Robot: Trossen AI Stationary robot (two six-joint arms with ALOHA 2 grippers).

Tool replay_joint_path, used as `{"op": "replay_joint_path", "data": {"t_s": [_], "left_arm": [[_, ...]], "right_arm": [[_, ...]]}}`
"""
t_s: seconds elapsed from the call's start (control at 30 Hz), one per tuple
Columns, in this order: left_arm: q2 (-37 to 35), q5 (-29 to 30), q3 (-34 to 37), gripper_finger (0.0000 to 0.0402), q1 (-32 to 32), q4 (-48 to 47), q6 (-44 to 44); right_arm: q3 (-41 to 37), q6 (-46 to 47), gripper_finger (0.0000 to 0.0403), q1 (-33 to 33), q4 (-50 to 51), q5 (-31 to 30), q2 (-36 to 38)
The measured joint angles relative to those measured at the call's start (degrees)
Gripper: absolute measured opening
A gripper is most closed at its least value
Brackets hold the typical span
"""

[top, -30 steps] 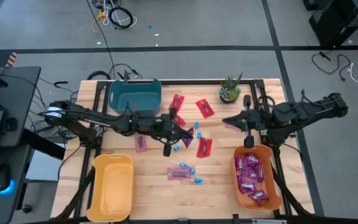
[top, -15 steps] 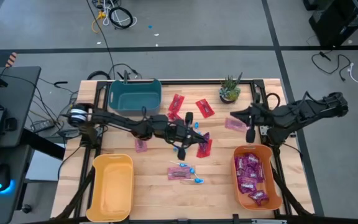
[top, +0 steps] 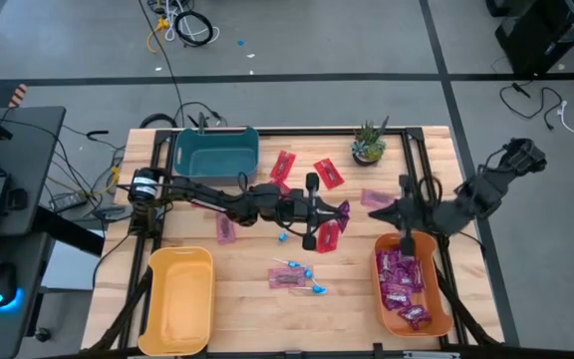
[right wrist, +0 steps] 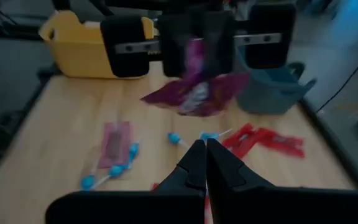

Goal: Sort candy
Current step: Put the purple candy into the orange bin

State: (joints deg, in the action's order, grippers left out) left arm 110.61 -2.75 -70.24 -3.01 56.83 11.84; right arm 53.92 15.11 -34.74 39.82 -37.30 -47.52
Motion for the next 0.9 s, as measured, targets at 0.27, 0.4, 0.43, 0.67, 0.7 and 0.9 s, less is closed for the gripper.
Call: {"op": "replay_joint_path", "data": {"t_s": [0.27,0.4,0.43,0.67,0.7,0.9], "left_arm": [[-0.1,11.3,0.0,0.0008,0.5,5.0,4.1],[-0.1,19.0,0.0,0.0008,0.5,4.6,10.2],[-0.1,20.5,0.0,0.0008,0.5,4.6,11.9],[-0.1,24.7,0.0,0.0007,0.4,4.5,16.7],[-0.1,24.8,0.0,0.0007,0.4,4.5,16.7],[-0.1,23.8,0.0,0.0007,0.4,4.6,16.6]], "right_arm": [[-3.0,-6.1,0.0000,-4.3,-7.7,-17.3,-9.1],[-3.1,-7.3,0.0000,-4.3,-10.4,-24.7,-14.4],[-3.1,-7.7,0.0000,-4.2,-11.5,-26.6,-15.6],[-3.1,-8.0,0.0015,-4.1,-18.3,-35.5,-20.5],[-3.1,-8.0,0.0022,-4.1,-19.3,-35.5,-20.6],[-3.0,-7.6,0.0089,-2.7,-25.3,-35.6,-20.5]]}}
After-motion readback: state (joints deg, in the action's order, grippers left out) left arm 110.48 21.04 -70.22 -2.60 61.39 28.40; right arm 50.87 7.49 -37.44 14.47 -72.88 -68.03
